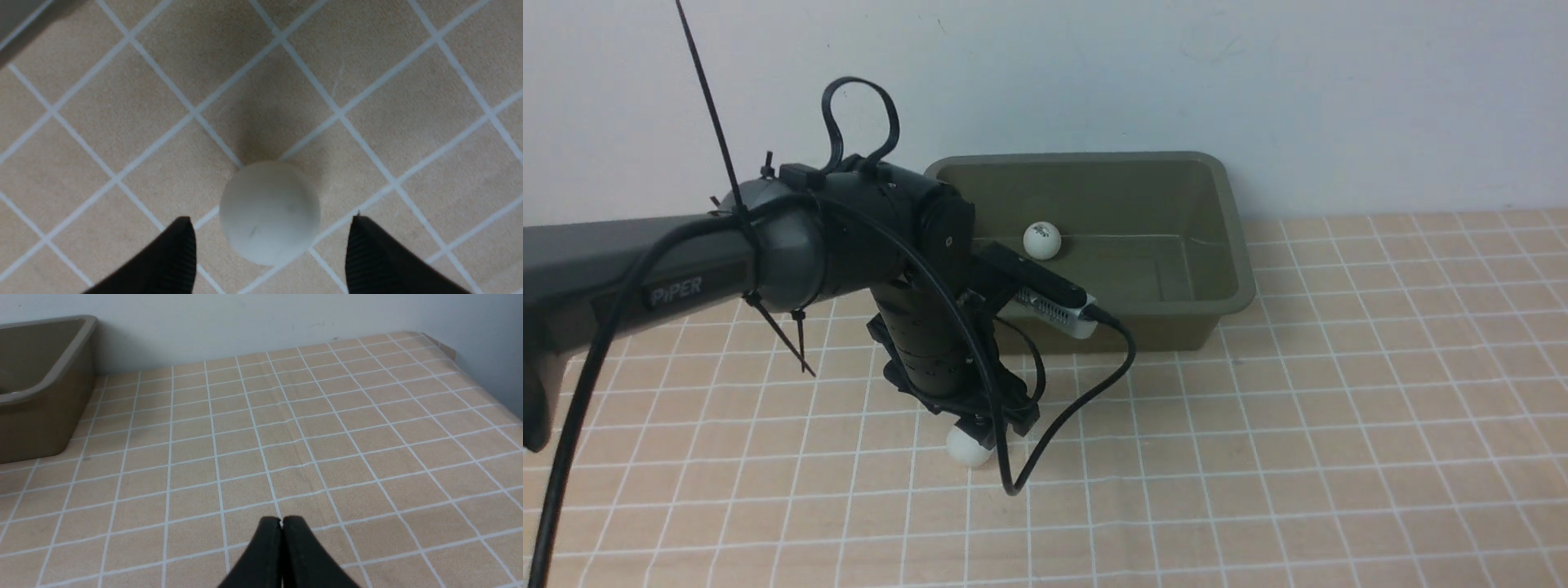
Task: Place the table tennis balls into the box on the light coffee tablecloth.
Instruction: 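Reach for and grasp a ping pong ball on the table beside the basket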
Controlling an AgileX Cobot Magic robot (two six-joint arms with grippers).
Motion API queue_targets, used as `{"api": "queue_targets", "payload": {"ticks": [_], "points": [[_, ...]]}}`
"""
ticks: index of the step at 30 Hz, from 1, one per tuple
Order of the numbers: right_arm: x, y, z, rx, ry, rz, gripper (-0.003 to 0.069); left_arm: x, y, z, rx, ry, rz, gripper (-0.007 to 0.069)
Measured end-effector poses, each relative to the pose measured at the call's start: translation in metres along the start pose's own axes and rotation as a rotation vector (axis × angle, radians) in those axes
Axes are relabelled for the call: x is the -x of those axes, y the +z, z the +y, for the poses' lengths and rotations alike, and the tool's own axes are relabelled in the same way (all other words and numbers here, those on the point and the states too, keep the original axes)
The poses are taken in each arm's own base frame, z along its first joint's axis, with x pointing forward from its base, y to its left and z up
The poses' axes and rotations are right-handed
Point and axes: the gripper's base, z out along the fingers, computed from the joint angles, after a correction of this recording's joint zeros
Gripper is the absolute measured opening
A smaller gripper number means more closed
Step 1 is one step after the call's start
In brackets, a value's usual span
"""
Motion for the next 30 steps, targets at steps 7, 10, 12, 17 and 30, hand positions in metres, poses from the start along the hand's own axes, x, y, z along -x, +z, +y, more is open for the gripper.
{"api": "queue_targets", "payload": {"ticks": [7, 10, 12, 17, 30], "points": [[0.000, 0.000, 0.000, 0.000, 0.000, 0.000, -0.0015, 0.000, 0.018, 0.000, -0.004, -0.001, 0.033, 0.0405], [0.000, 0.000, 0.000, 0.000, 0.000, 0.000, -0.0015, 0.000, 0.023, 0.001, -0.003, -0.001, 0.032, 0.0405], [0.000, 0.000, 0.000, 0.000, 0.000, 0.000, -0.0015, 0.001, 0.025, 0.001, -0.002, -0.001, 0.028, 0.0405], [0.000, 0.000, 0.000, 0.000, 0.000, 0.000, -0.0015, 0.000, 0.035, 0.001, -0.005, -0.002, 0.051, 0.0405], [0.000, 0.000, 0.000, 0.000, 0.000, 0.000, -0.0015, -0.004, 0.012, -0.002, -0.037, 0.027, 0.141, 0.0318]]}}
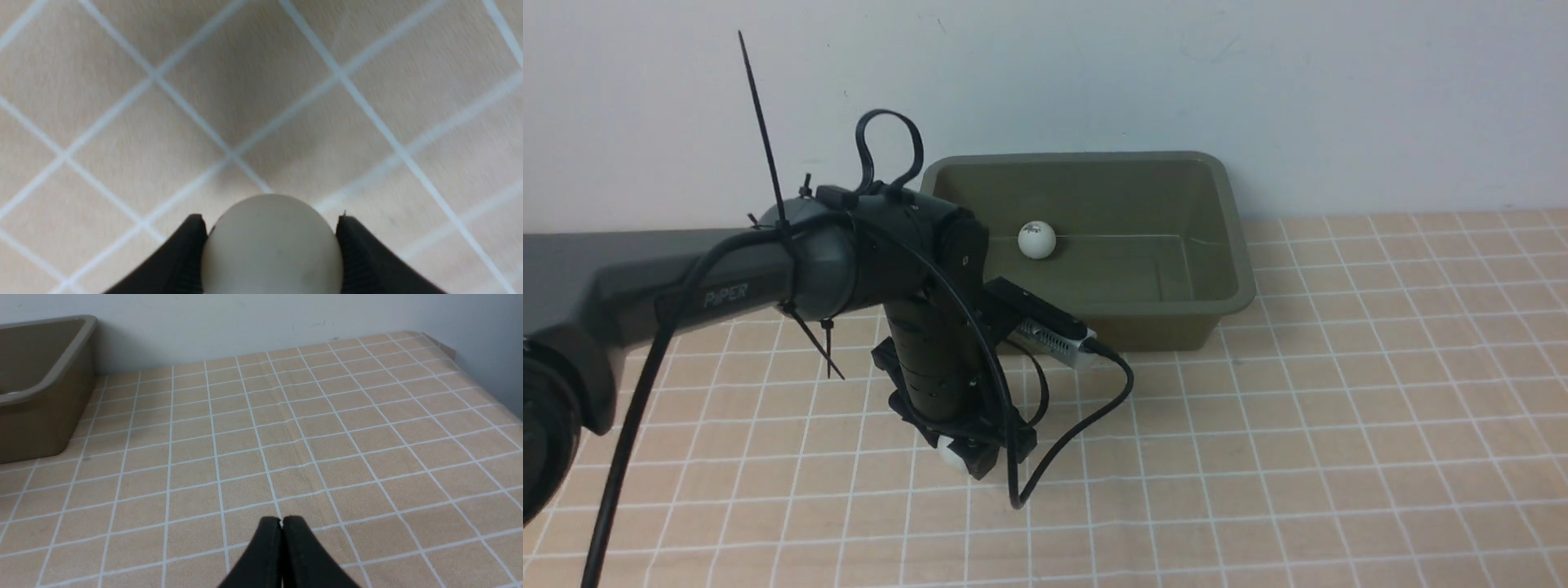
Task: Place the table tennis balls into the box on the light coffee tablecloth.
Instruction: 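Reach for and grasp a ping pong ball on the table beside the basket, then drop the ball into the bin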
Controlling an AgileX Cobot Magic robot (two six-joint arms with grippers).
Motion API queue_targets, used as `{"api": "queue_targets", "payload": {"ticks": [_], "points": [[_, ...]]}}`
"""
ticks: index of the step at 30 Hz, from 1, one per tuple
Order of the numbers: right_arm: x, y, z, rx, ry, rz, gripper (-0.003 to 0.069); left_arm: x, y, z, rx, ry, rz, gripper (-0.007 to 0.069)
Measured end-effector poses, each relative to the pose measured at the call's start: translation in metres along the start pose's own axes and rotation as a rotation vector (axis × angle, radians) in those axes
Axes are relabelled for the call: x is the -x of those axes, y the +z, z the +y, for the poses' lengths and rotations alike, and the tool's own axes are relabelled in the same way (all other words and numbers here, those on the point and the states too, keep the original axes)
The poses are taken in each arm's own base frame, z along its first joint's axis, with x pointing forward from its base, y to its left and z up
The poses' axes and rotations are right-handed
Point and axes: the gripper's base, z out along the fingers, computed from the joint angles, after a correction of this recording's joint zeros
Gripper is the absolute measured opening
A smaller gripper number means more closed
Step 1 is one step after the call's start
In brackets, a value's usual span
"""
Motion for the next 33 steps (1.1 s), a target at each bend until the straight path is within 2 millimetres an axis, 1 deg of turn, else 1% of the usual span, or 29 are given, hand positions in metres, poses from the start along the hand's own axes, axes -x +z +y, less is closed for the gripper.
{"api": "queue_targets", "payload": {"ticks": [3, 4, 5, 7, 8, 11, 13, 14, 17, 18, 19, 21, 24, 25, 26, 28, 31, 33], "points": [[0.000, 0.000, 0.000, 0.000, 0.000, 0.000, -0.0015, 0.001, -0.023, -0.002, -0.019, 0.066, 0.051, 0.0318], [0.000, 0.000, 0.000, 0.000, 0.000, 0.000, -0.0015, 0.005, -0.033, -0.002, -0.025, 0.094, 0.048, 0.0318], [0.000, 0.000, 0.000, 0.000, 0.000, 0.000, -0.0015, 0.008, -0.039, -0.002, -0.023, 0.112, 0.036, 0.0318], [0.000, 0.000, 0.000, 0.000, 0.000, 0.000, -0.0015, 0.022, -0.061, -0.001, -0.008, 0.168, -0.043, 0.0318], [0.000, 0.000, 0.000, 0.000, 0.000, 0.000, -0.0015, 0.024, -0.065, -0.001, -0.005, 0.173, -0.057, 0.0318], [0.000, 0.000, 0.000, 0.000, 0.000, 0.000, -0.0015, 0.038, -0.090, 0.000, 0.019, 0.192, -0.165, 0.0318], [0.000, 0.000, 0.000, 0.000, 0.000, 0.000, -0.0015, 0.047, -0.100, 0.002, 0.050, 0.198, -0.248, 0.0318], [0.000, 0.000, 0.000, 0.000, 0.000, 0.000, -0.0015, 0.054, -0.106, 0.003, 0.074, 0.196, -0.325, 0.0318], [0.000, 0.000, 0.000, 0.000, 0.000, 0.000, -0.0015, 0.070, -0.116, 0.006, 0.115, 0.166, -0.509, 0.0318], [0.000, 0.000, 0.000, 0.000, 0.000, 0.000, -0.0015, 0.073, -0.118, 0.006, 0.122, 0.156, -0.547, 0.0318], [0.000, 0.000, 0.000, 0.000, 0.000, 0.000, -0.0015, 0.077, -0.118, 0.007, 0.127, 0.146, -0.580, 0.0318], [0.000, 0.000, 0.000, 0.000, 0.000, 0.000, -0.0015, 0.089, -0.117, 0.009, 0.139, 0.096, -0.703, 0.0318], [0.000, 0.000, 0.000, 0.000, 0.000, 0.000, -0.0015, 0.101, -0.103, 0.015, 0.125, 0.014, -0.765, 0.0318], [0.000, 0.000, 0.000, 0.000, 0.000, 0.000, -0.0015, 0.103, -0.097, 0.017, 0.115, -0.018, -0.768, 0.0318], [0.000, 0.000, 0.000, 0.000, 0.000, 0.000, -0.0015, 0.106, -0.085, 0.021, 0.098, -0.071, -0.758, 0.0318], [0.000, 0.000, 0.000, 0.000, 0.000, 0.000, -0.0015, 0.109, -0.072, 0.026, 0.083, -0.119, -0.736, 0.0318], [0.000, 0.000, 0.000, 0.000, 0.000, 0.000, -0.0015, 0.111, -0.050, 0.033, 0.068, -0.171, -0.691, 0.0318], [0.000, 0.000, 0.000, 0.000, 0.000, 0.000, -0.0015, 0.111, -0.041, 0.036, 0.060, -0.188, -0.662, 0.0318]]}}
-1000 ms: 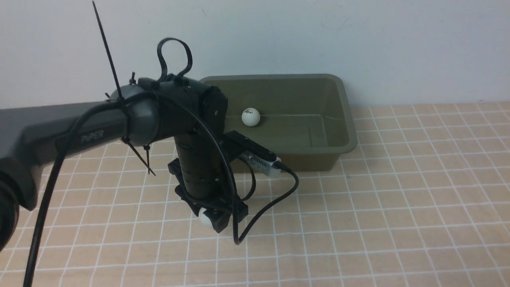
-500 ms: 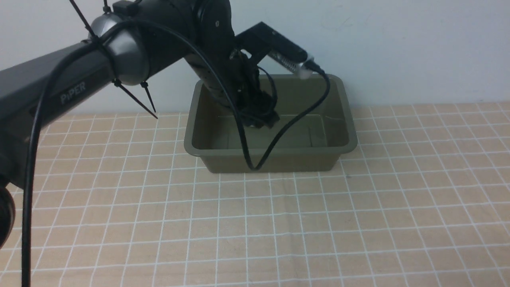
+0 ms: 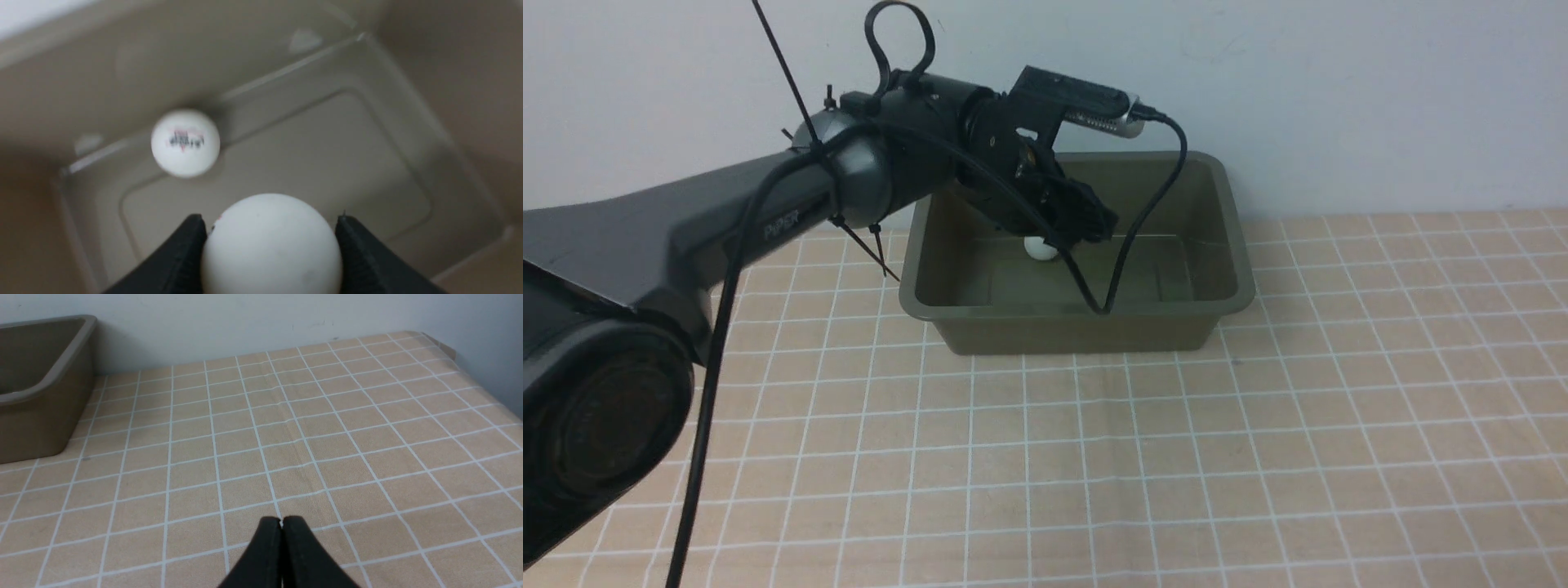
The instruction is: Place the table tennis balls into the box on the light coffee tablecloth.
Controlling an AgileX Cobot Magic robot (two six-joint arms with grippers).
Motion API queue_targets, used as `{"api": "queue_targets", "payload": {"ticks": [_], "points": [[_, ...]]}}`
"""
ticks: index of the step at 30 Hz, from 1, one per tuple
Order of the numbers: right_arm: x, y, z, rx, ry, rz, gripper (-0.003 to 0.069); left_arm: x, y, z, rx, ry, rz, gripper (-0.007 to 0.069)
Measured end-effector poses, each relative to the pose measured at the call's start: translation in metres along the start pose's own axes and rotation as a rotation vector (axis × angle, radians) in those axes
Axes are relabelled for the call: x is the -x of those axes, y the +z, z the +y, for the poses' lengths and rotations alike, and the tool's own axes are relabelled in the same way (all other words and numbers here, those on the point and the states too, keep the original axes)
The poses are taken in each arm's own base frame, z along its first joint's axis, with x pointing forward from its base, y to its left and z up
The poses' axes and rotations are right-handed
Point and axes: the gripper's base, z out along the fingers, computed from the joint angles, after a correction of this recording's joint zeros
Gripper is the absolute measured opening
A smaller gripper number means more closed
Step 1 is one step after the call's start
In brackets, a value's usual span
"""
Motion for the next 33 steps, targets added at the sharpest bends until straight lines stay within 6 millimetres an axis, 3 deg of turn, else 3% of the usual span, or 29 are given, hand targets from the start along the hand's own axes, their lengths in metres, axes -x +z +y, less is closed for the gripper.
{"api": "queue_targets", "payload": {"ticks": [6, 14, 20, 24, 30, 33], "points": [[0.000, 0.000, 0.000, 0.000, 0.000, 0.000, -0.0015, -0.004, 0.006, 0.000, -0.007, -0.018, 0.021, 0.0331], [0.000, 0.000, 0.000, 0.000, 0.000, 0.000, -0.0015, -0.006, 0.007, 0.000, -0.008, -0.035, 0.036, 0.0489], [0.000, 0.000, 0.000, 0.000, 0.000, 0.000, -0.0015, -0.007, 0.002, 0.001, 0.002, -0.022, 0.093, 0.0484], [0.000, 0.000, 0.000, 0.000, 0.000, 0.000, -0.0015, -0.001, -0.022, 0.003, 0.037, 0.025, 0.152, 0.0375], [0.000, 0.000, 0.000, 0.000, 0.000, 0.000, -0.0015, 0.028, -0.113, 0.005, 0.103, 0.034, 0.067, -0.0005], [0.000, 0.000, 0.000, 0.000, 0.000, 0.000, -0.0015, 0.039, -0.154, 0.002, 0.102, 0.034, -0.017, -0.0056]]}}
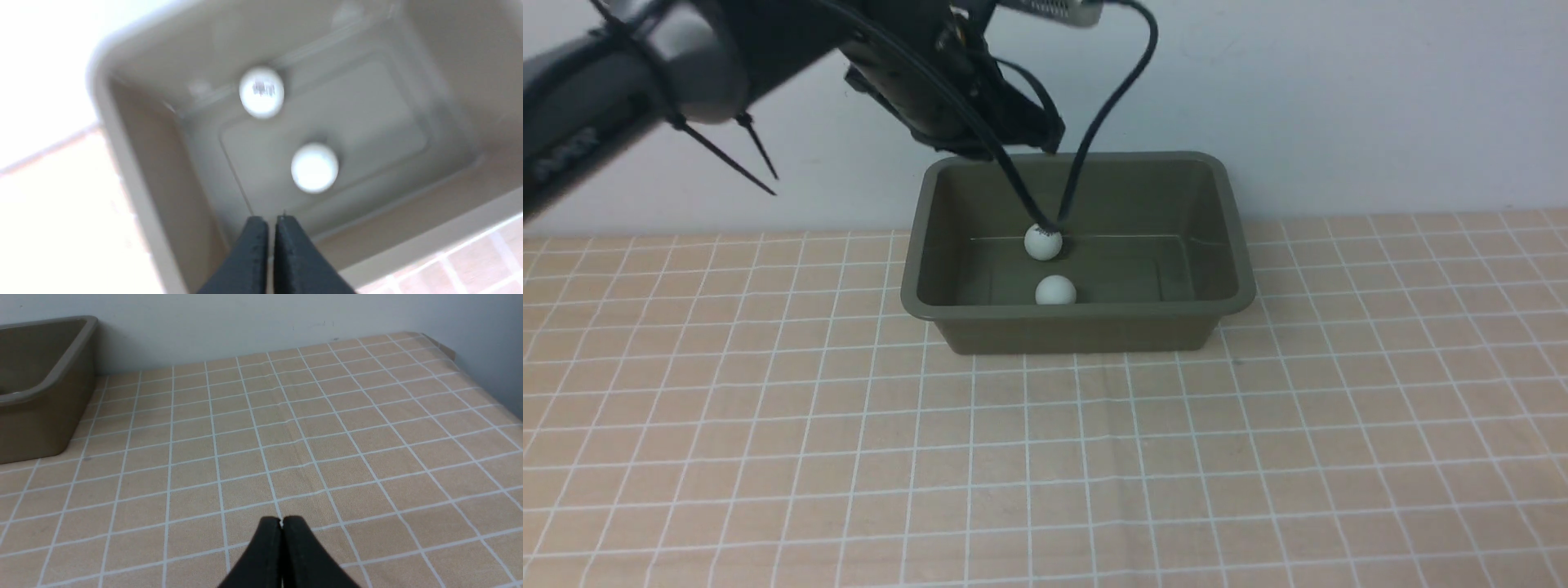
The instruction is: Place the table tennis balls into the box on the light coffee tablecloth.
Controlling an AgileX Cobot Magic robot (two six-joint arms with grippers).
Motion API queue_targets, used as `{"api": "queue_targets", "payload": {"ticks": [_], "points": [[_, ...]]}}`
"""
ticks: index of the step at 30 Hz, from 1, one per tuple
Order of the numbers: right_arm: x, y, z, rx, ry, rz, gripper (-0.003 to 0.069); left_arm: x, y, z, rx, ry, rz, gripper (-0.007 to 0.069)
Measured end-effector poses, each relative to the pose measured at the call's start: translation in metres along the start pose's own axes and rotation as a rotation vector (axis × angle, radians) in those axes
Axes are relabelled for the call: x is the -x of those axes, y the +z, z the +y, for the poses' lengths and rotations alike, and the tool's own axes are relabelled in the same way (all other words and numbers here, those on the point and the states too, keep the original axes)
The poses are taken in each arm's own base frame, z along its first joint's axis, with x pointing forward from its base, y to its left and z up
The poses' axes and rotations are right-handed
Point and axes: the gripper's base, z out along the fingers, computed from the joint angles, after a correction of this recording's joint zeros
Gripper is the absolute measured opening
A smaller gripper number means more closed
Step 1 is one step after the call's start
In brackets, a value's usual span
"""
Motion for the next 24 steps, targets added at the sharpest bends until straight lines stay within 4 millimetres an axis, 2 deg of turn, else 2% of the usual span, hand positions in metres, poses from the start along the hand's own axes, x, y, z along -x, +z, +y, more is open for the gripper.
{"api": "queue_targets", "payload": {"ticks": [6, 7, 8, 12, 15, 21, 24], "points": [[0.000, 0.000, 0.000, 0.000, 0.000, 0.000, -0.0015, 0.009, -0.088, -0.008, -0.023, 0.045, -0.140, -0.0069], [0.000, 0.000, 0.000, 0.000, 0.000, 0.000, -0.0015, 0.009, -0.093, -0.009, -0.026, 0.050, -0.148, -0.0069], [0.000, 0.000, 0.000, 0.000, 0.000, 0.000, -0.0015, 0.008, -0.113, -0.012, -0.036, 0.060, -0.177, -0.0069], [0.000, 0.000, 0.000, 0.000, 0.000, 0.000, -0.0015, -0.008, -0.142, -0.018, -0.058, 0.086, -0.215, -0.0069], [0.000, 0.000, 0.000, 0.000, 0.000, 0.000, -0.0015, -0.033, -0.158, -0.017, -0.068, 0.097, -0.235, -0.0069], [0.000, 0.000, 0.000, 0.000, 0.000, 0.000, -0.0015, -0.106, -0.166, -0.011, -0.078, 0.070, -0.221, -0.0069], [0.000, 0.000, 0.000, 0.000, 0.000, 0.000, -0.0015, -0.143, -0.180, -0.007, -0.084, 0.040, -0.240, -0.0069]]}}
